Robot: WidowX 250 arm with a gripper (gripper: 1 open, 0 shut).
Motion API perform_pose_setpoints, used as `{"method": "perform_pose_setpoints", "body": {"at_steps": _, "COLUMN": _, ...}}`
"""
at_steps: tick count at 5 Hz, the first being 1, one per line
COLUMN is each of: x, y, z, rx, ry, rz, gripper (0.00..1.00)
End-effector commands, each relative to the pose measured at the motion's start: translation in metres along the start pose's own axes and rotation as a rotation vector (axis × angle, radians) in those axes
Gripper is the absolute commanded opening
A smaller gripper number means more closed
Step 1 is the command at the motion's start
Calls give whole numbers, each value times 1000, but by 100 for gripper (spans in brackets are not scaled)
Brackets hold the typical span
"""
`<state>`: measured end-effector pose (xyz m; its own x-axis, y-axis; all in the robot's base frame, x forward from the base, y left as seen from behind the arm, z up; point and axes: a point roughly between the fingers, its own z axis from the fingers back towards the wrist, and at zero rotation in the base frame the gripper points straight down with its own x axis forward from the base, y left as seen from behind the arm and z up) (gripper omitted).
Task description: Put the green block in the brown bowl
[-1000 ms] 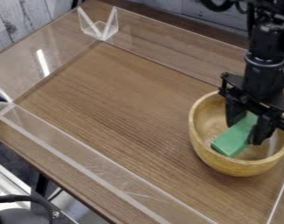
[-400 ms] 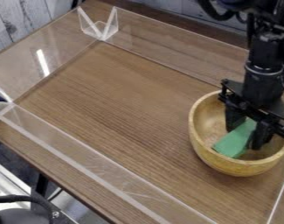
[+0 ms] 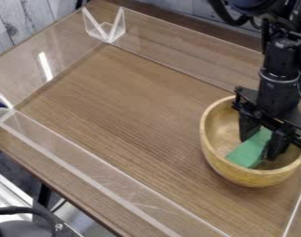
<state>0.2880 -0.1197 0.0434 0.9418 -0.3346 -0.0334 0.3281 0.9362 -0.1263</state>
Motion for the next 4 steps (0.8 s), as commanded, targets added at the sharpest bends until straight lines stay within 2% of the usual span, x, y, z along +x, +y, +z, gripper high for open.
{"method": "perform_pose_setpoints", "body": {"at_steps": 1, "x": 11, "y": -2, "z": 18, "rx": -3, "ry": -53, "rz": -2, "gripper": 100}}
{"method": "perform_pose_setpoints", "body": {"at_steps": 4, "x": 7, "y": 1, "z": 37, "rx": 4, "ry": -71, "rz": 16, "gripper": 100}}
